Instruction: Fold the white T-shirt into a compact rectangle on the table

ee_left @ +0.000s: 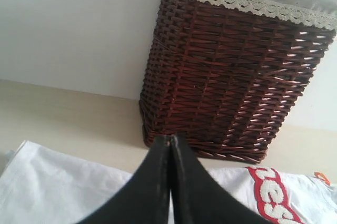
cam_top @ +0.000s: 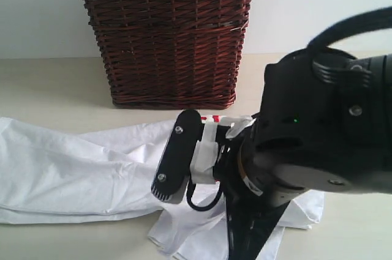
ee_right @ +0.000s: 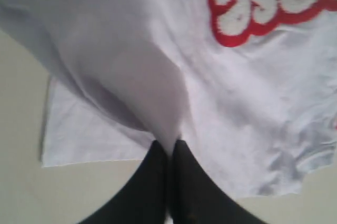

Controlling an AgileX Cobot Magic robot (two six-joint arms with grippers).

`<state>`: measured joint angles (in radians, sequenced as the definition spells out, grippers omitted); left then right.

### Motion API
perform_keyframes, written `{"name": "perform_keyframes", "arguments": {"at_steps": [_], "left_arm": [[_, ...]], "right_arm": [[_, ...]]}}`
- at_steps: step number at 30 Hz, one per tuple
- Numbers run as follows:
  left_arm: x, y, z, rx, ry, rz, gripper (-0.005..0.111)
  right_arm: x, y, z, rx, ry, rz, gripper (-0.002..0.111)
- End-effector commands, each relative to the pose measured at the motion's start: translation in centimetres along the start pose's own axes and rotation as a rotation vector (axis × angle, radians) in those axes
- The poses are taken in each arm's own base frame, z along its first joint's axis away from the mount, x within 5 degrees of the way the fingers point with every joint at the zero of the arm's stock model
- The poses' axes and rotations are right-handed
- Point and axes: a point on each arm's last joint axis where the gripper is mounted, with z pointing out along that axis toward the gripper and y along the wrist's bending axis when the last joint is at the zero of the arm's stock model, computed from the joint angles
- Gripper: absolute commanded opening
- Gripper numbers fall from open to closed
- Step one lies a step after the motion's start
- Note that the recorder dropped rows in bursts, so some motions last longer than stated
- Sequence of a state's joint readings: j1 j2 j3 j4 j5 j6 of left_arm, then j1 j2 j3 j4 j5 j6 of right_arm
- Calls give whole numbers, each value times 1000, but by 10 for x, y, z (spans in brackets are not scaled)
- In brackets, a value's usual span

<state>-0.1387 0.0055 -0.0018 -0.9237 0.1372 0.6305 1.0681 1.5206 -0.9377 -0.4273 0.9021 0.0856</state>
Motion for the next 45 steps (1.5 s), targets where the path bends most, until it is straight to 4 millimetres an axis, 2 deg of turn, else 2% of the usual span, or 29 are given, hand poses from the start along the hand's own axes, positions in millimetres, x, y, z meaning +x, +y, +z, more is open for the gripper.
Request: {"name": "perform_keyframes", "arguments": {"at_steps": [1,6,10,15,19,26,33,36,41,43,45], "left_arm": [[1,0,0,5,3,12,0],[1,0,0,5,3,12,0],[1,0,0,5,3,12,0],[1,0,0,6,4,12,0],[1,0,0,6,5,12,0],[2,-1,0,10,10,14,0],[3,-2,0,25,30,35,0],[4,-2,0,28,33,50,0],[4,-3,0,30,37,50,0],[4,-3,0,33,40,50,0],[6,-4,-1,42,53,50,0]], "right_arm": [[-6,-17,-5,175,-70,12,0],[-13,-41,3,182,-206,153,0],[-10,-62,31,169,-187,231,13],[-16,-61,54,137,-193,215,30],[-23,-62,58,145,-235,216,39],[-28,-82,61,286,-237,330,39],[-22,-79,64,244,-166,325,38],[-20,-71,67,154,-131,308,29],[-24,-53,68,-31,-136,210,0],[-25,-47,74,-79,-126,164,0],[-24,-44,94,-76,-75,116,0]]}}
